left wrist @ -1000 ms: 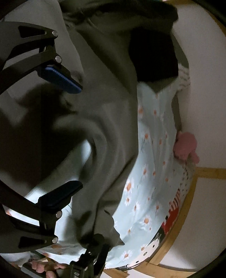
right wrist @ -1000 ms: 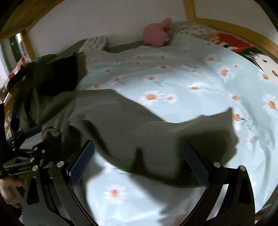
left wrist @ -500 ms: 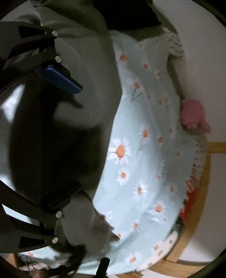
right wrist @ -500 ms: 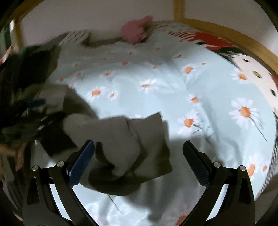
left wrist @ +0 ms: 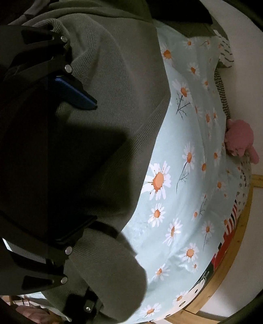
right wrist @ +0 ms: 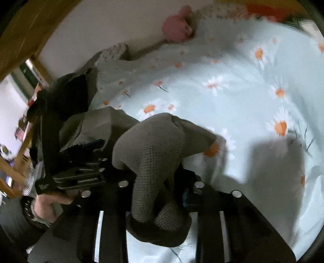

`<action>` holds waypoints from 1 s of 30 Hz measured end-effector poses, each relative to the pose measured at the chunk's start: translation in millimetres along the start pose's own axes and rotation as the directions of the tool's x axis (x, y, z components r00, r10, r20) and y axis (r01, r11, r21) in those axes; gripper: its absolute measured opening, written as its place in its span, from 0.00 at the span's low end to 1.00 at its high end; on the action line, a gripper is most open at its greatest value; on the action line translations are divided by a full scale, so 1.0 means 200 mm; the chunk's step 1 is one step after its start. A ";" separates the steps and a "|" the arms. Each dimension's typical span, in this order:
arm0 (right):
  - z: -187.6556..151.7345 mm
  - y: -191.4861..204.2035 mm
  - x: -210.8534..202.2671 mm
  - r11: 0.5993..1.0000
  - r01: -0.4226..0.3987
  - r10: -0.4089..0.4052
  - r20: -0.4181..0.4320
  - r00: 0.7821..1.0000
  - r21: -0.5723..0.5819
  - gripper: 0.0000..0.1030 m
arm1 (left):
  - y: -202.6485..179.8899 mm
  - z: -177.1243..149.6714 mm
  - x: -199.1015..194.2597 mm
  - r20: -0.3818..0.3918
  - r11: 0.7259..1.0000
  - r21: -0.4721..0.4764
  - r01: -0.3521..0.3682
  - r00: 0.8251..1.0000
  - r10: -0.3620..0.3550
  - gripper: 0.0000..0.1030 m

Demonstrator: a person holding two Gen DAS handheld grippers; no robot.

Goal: Fold large clothes

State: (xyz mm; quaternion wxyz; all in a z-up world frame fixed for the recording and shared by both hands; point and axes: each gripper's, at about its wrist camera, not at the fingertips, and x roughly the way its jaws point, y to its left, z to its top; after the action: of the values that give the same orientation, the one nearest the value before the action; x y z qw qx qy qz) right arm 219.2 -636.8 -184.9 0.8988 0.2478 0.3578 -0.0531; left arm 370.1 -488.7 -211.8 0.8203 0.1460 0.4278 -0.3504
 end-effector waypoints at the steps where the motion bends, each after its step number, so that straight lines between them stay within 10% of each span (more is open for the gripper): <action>1: -0.01 0.05 -0.01 1.000 0.013 -0.013 0.021 1.000 -0.021 0.23 | 0.00 0.00 -0.01 -0.005 1.000 0.005 0.006 1.000 -0.006 0.96; 10: -0.17 0.46 -0.16 0.912 0.262 -0.182 0.262 0.948 -0.315 0.23 | 0.17 0.02 -0.24 0.037 0.937 -0.157 0.313 0.950 -0.311 0.94; 14: -0.23 0.56 -0.22 0.887 0.294 -0.175 0.327 0.928 -0.358 0.23 | 0.23 0.05 -0.21 -0.019 0.840 -0.289 0.458 0.875 -0.484 0.94; 20: -0.39 0.85 -0.25 0.714 0.434 -0.191 0.443 0.876 -0.550 0.22 | 0.24 0.01 -0.17 -0.013 0.649 -0.470 0.598 0.731 -0.683 0.93; 21: -0.42 0.90 -0.24 0.683 0.446 -0.185 0.454 0.871 -0.578 0.22 | 0.24 0.00 -0.17 -0.001 0.616 -0.489 0.618 0.705 -0.709 0.87; 23: -0.46 0.97 -0.23 0.656 0.443 -0.170 0.452 0.875 -0.611 0.22 | 0.24 -0.01 -0.19 0.007 0.569 -0.508 0.647 0.664 -0.748 0.29; 30: -0.53 1.19 -0.25 0.663 0.404 -0.103 0.457 0.883 -0.630 0.22 | 0.31 0.02 -0.45 -0.028 0.737 -0.364 0.570 0.784 -0.620 0.18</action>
State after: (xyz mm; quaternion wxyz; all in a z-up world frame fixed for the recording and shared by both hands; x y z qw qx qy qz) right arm 182.5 -383.3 -120.5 0.9582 -0.1867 0.1993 -0.0858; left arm 381.4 -405.4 -140.5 0.6431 -0.1150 0.5645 -0.5045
